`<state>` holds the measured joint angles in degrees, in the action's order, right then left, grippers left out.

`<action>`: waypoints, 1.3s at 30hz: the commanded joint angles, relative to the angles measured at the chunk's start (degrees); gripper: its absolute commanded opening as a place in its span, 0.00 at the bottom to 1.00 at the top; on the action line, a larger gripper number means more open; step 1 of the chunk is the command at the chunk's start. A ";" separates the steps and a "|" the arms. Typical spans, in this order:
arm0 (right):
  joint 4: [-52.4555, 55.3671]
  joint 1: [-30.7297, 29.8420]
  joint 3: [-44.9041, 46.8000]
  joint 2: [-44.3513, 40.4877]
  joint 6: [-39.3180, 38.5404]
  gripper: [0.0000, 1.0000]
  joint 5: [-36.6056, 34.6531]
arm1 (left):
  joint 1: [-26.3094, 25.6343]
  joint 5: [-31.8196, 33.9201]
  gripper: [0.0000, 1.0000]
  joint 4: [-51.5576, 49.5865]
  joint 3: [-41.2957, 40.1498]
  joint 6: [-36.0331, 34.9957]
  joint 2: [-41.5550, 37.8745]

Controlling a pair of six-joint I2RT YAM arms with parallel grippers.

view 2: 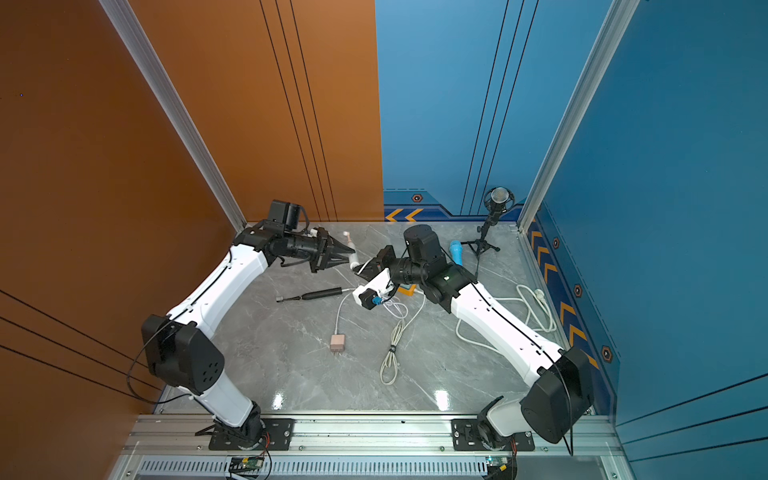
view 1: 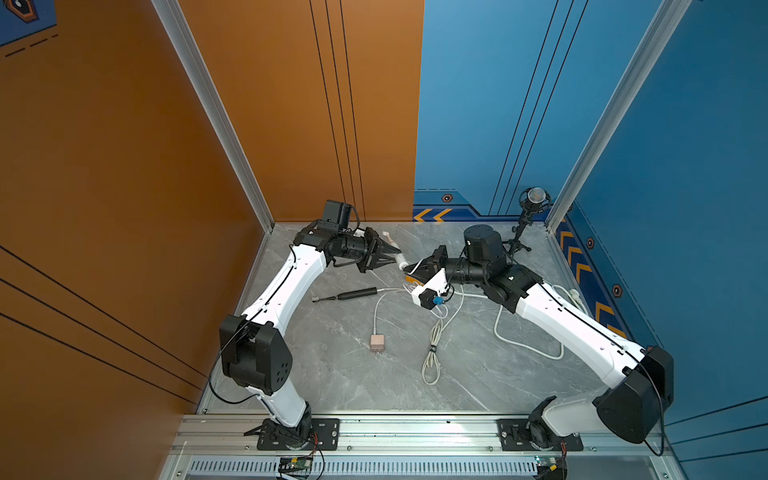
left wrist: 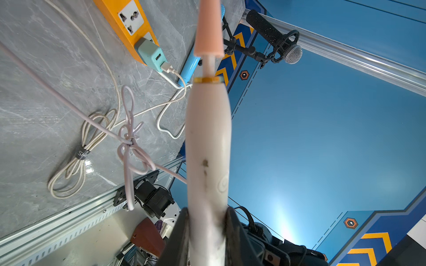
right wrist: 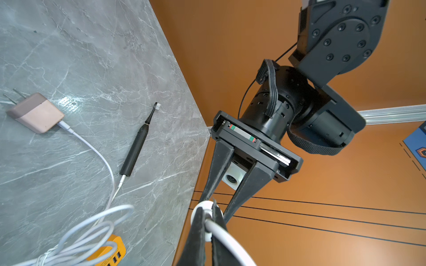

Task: Charge the electric toothbrush
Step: Insert the charging cable into the electric toothbrush.

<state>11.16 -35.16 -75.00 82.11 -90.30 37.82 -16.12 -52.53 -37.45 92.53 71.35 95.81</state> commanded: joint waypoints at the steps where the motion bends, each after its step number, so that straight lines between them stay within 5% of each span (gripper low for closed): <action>1: -0.08 0.23 -0.25 0.86 -3.19 0.00 -4.89 | -1.96 -5.08 0.00 -0.91 1.80 -1.83 -0.81; 26: -0.18 0.86 0.81 1.89 -5.50 0.00 -8.83 | -4.65 -5.60 0.00 -0.87 2.97 -5.41 -3.60; 36: -6.03 -0.54 10.09 -3.54 -0.21 0.43 -9.78 | 1.08 -1.77 0.00 -0.87 2.57 -6.49 -4.25; 39: -7.44 -1.32 11.38 -4.50 2.08 0.69 -10.51 | 1.91 -1.51 0.00 -0.87 2.31 -7.06 -4.00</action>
<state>3.84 -35.99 -65.63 78.78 -91.37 30.11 -15.25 -50.33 -38.89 94.45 65.34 94.21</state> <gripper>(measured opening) 0.627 0.234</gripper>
